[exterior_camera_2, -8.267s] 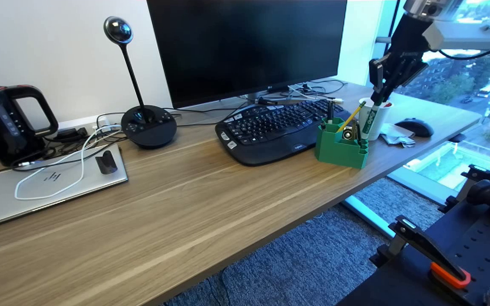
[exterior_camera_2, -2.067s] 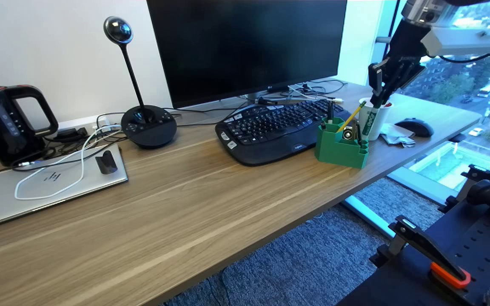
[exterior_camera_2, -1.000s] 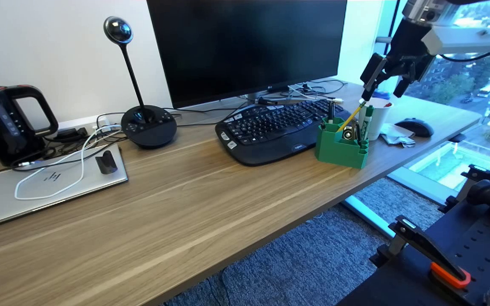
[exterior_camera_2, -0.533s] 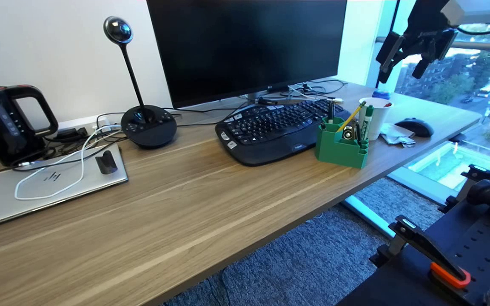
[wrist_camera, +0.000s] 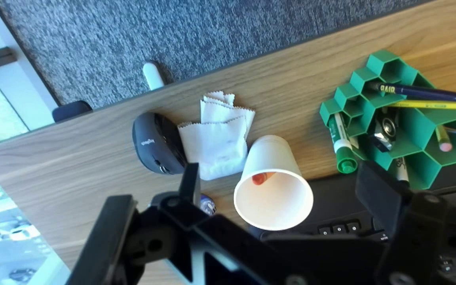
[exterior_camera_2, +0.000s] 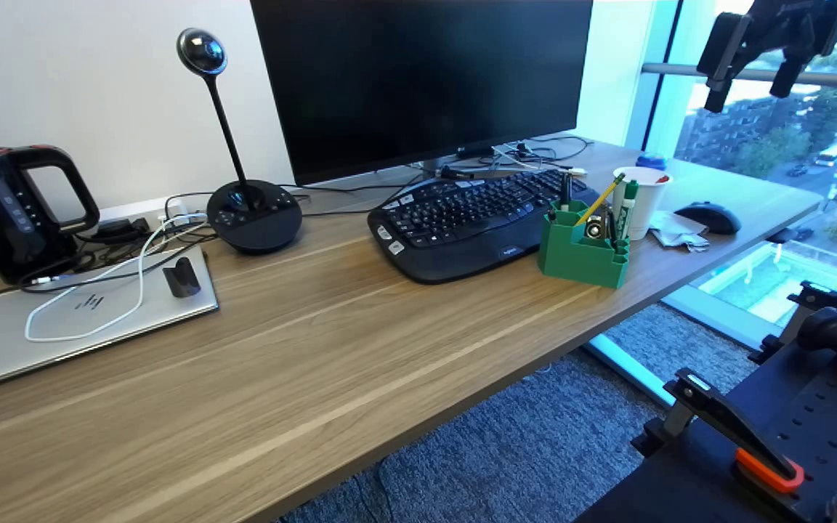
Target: Remove the pen from the cup and put it in the green holder
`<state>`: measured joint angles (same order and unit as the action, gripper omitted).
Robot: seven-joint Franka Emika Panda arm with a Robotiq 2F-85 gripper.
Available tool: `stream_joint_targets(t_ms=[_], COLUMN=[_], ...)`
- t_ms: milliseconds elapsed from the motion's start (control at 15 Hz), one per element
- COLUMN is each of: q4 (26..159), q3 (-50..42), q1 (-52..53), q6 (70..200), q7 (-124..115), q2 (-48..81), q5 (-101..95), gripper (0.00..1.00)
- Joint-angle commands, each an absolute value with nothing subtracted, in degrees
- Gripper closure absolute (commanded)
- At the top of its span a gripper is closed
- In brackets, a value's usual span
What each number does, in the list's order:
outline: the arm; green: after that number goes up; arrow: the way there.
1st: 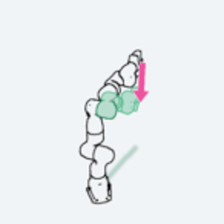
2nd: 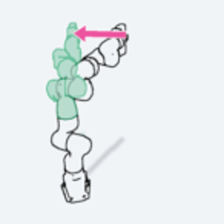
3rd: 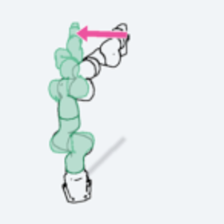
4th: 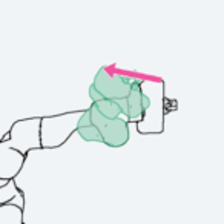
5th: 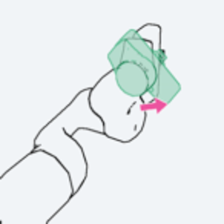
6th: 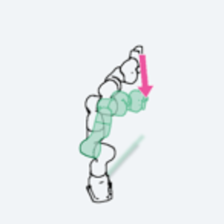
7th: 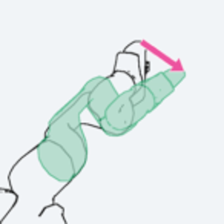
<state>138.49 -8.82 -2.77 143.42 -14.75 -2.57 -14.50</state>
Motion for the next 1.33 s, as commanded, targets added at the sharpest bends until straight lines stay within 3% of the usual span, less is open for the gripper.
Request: stream_joint_targets(t_ms=[0, 333, 1267], q4=[139.02, 138.92, 138.44], q3=[-7.55, -8.17, -7.27], q1=[-4.47, -5.64, -5.94], q6=[133.11, 124.74, 127.00], q7=[-10.30, -1.75, -5.20], q2=[-7.95, -11.14, -8.70], q5=[-13.24, -13.41, -13.96], gripper=[0.00, 0.00, 0.00])
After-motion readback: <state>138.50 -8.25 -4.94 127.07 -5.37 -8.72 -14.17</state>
